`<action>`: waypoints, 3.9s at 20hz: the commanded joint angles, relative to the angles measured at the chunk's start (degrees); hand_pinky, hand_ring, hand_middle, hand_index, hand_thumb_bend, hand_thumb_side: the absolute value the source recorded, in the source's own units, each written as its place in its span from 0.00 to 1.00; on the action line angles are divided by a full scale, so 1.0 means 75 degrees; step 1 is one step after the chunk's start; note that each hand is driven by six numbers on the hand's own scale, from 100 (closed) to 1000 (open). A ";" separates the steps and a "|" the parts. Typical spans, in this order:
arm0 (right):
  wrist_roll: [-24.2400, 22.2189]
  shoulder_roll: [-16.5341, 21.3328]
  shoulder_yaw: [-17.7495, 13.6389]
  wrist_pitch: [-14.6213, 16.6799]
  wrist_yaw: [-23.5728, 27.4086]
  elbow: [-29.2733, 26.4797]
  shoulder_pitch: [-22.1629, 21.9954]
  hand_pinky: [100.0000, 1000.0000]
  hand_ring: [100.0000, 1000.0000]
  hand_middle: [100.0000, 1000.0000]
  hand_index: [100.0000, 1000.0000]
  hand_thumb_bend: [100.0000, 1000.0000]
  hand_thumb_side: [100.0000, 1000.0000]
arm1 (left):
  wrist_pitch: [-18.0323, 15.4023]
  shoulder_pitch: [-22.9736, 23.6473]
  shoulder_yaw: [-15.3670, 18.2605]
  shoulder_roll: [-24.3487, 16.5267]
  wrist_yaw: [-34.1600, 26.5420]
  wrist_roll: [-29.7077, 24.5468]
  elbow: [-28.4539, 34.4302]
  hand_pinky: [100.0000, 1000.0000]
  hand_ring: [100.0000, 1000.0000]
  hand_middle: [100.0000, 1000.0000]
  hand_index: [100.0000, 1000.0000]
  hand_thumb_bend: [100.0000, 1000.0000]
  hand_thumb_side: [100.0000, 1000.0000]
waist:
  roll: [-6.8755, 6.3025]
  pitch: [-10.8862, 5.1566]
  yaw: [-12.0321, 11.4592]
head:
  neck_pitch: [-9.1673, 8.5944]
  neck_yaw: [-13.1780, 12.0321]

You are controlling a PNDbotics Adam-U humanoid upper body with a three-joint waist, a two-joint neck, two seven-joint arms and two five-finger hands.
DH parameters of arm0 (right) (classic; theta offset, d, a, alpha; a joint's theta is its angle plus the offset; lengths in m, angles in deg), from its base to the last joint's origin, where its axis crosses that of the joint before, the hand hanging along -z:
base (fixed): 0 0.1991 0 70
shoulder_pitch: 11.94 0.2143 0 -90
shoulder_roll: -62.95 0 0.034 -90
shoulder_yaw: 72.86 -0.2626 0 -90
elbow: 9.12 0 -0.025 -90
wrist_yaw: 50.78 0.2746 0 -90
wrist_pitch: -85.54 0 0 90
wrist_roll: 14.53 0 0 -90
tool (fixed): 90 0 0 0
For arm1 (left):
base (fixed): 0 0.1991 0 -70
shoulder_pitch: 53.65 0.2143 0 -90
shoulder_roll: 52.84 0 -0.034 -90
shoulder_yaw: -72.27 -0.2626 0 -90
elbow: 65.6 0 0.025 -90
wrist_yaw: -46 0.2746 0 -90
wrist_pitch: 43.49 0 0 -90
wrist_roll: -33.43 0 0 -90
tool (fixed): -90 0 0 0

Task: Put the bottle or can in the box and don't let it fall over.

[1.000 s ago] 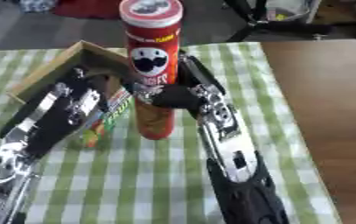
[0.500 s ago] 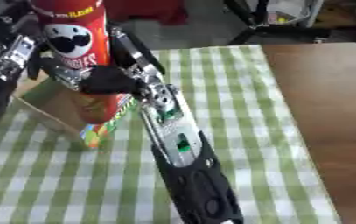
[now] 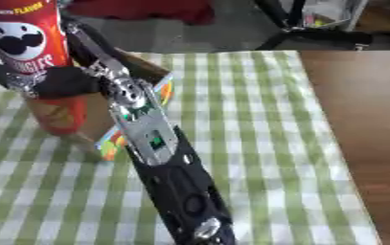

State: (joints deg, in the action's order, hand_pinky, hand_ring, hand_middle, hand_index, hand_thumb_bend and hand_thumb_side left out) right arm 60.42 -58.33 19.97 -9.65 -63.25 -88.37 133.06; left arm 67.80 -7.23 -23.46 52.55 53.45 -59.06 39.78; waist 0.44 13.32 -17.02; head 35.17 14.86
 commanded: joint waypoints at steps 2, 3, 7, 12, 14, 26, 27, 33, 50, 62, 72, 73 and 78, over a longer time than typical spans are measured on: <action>0.0006 -0.0080 -0.0107 0.0508 -0.0113 0.0620 0.0542 0.97 0.47 0.60 0.47 0.00 0.00 | -0.0028 -0.0462 0.0143 -0.0135 -0.0323 0.0084 -0.0189 0.98 0.93 0.31 1.00 0.00 0.68 | 0.0015 0.0011 -0.0124 | -0.0245 0.0066; 0.0012 -0.0088 -0.0163 0.0641 -0.0153 0.0746 0.0635 0.97 0.47 0.60 0.47 0.00 0.00 | -0.0037 -0.0579 0.0179 -0.0133 -0.0401 0.0083 -0.0296 0.98 0.93 0.31 1.00 0.00 0.68 | 0.0036 0.0069 -0.0179 | -0.0307 0.0073; 0.0092 -0.0063 -0.0401 0.1119 -0.0383 0.1214 0.0931 0.97 0.47 0.60 0.47 0.00 0.00 | -0.0143 -0.1048 0.0279 -0.0114 -0.0667 0.0031 -0.0839 0.98 0.94 0.31 1.00 0.00 0.70 | 0.0123 0.0289 -0.0386 | -0.0555 0.0095; 0.0218 -0.0024 -0.0659 0.1481 -0.0673 0.1614 0.1192 0.97 0.47 0.60 0.47 0.00 0.00 | -0.0412 -0.1538 0.0377 -0.0059 -0.0912 -0.0056 -0.1577 0.99 0.93 0.31 1.00 0.00 0.72 | 0.0213 0.0500 -0.0519 | -0.0812 0.0077; 0.0235 -0.0005 -0.0711 0.1555 -0.0754 0.1696 0.1240 0.97 0.47 0.60 0.47 0.01 0.00 | -0.0508 -0.1624 0.0387 -0.0037 -0.0966 -0.0054 -0.1753 0.99 0.93 0.31 1.00 0.00 0.72 | 0.0233 0.0555 -0.0528 | -0.0888 0.0067; 0.0218 0.0054 -0.0745 0.1721 -0.0680 0.1566 0.1568 0.97 0.47 0.60 0.47 0.03 0.00 | -0.0665 -0.1962 0.0444 0.0011 -0.1351 0.0184 -0.1740 0.99 0.93 0.30 1.00 0.00 0.71 | 0.0271 0.0673 -0.0467 | -0.0808 0.0053; 0.0243 0.0087 -0.0752 0.1729 -0.0649 0.1545 0.1658 0.97 0.47 0.60 0.47 0.04 0.00 | -0.0650 -0.2053 0.0451 0.0004 -0.1385 0.0212 -0.1728 0.99 0.93 0.30 1.00 0.00 0.70 | 0.0282 0.0671 -0.0463 | -0.0826 0.0038; 0.0463 0.0344 -0.0824 0.1806 -0.0628 0.1654 0.2038 0.96 0.46 0.59 0.46 0.01 0.00 | -0.0686 -0.2391 0.0425 0.0034 -0.1520 0.0243 -0.1894 0.99 0.93 0.30 1.00 0.00 0.70 | 0.0297 0.0657 -0.0306 | -0.0848 -0.0026; 0.0211 0.0775 -0.0999 0.1694 -0.0362 0.1770 0.2037 1.00 0.77 0.80 0.63 0.00 0.00 | -0.0678 -0.2460 0.0431 0.0160 -0.1464 0.0156 -0.2245 1.00 0.99 0.48 1.00 0.00 0.82 | 0.0068 0.0620 0.0140 | -0.0751 -0.0142; 0.0862 0.1329 -0.1306 0.1353 -0.0339 0.1821 0.2040 1.00 0.75 0.77 0.63 0.00 0.00 | -0.1344 -0.1303 0.1915 -0.1073 -0.1032 0.1557 -0.0528 1.00 1.00 0.88 0.98 0.04 0.74 | 0.0127 0.0658 -0.0236 | -0.0696 0.0242; 0.0447 0.1631 -0.1280 0.1065 -0.1183 0.2305 0.2070 1.00 1.00 1.00 1.00 0.17 0.20 | -0.0854 -0.0320 0.1840 -0.1659 -0.1385 0.2756 0.1178 1.00 1.00 0.86 0.94 0.03 0.72 | 0.0190 0.0582 -0.0336 | -0.0671 0.0364; 0.0344 0.1654 -0.1296 0.0971 -0.1290 0.2328 0.2063 1.00 1.00 1.00 1.00 0.15 0.24 | -0.0834 -0.0286 0.1810 -0.1676 -0.1380 0.2864 0.1204 1.00 1.00 0.86 0.94 0.03 0.72 | 0.0188 0.0577 -0.0341 | -0.0669 0.0365; 0.0035 0.1618 -0.1426 0.0505 -0.1812 0.2252 0.2028 1.00 1.00 1.00 1.00 0.05 0.44 | -0.0799 -0.0212 0.1652 -0.1694 -0.1383 0.3301 0.1228 1.00 1.00 0.87 0.93 0.03 0.73 | 0.0176 0.0553 -0.0329 | -0.0644 0.0367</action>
State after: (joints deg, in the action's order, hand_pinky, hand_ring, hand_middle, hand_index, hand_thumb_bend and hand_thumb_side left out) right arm 61.14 -46.73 9.58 -5.12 -75.77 -70.42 146.92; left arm 61.75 -8.33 -10.88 41.52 43.19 -35.13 47.84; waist 2.25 19.33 -19.41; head 30.24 17.46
